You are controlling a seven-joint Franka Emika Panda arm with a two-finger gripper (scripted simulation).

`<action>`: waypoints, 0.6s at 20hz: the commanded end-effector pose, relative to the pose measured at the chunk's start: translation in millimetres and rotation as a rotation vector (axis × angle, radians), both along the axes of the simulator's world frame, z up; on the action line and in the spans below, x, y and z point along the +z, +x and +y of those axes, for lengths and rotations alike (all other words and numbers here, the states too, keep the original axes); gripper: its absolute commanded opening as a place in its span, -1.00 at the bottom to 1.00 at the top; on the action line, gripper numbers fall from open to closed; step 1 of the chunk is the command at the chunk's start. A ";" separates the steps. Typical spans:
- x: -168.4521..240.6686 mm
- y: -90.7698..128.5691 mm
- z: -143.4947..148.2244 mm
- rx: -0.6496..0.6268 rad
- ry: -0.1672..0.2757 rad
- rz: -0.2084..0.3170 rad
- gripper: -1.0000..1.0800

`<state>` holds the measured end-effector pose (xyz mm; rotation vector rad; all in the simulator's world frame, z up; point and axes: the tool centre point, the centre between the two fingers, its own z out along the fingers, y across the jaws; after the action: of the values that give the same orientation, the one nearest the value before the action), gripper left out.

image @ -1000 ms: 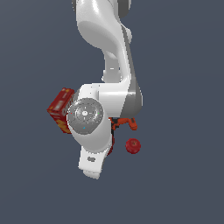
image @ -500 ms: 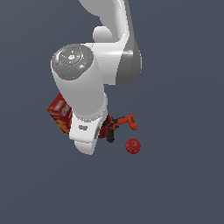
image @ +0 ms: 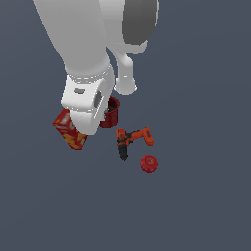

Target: Pick up a designated object from a clutter of objects.

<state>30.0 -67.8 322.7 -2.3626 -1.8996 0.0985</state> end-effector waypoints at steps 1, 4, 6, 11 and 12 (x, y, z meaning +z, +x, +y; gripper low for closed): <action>26.1 -15.2 -4.1 0.000 0.000 -0.003 -1.00; 53.7 -31.7 -9.0 0.000 0.001 -0.003 -1.00; 70.6 -41.7 -11.9 0.001 0.001 -0.003 -1.00; 106.6 -62.1 -18.7 0.001 0.001 -0.003 -1.00; 112.3 -65.3 -19.8 0.001 0.001 -0.003 -1.00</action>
<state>-29.5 -85.9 424.3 -2.3624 -1.9000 0.0951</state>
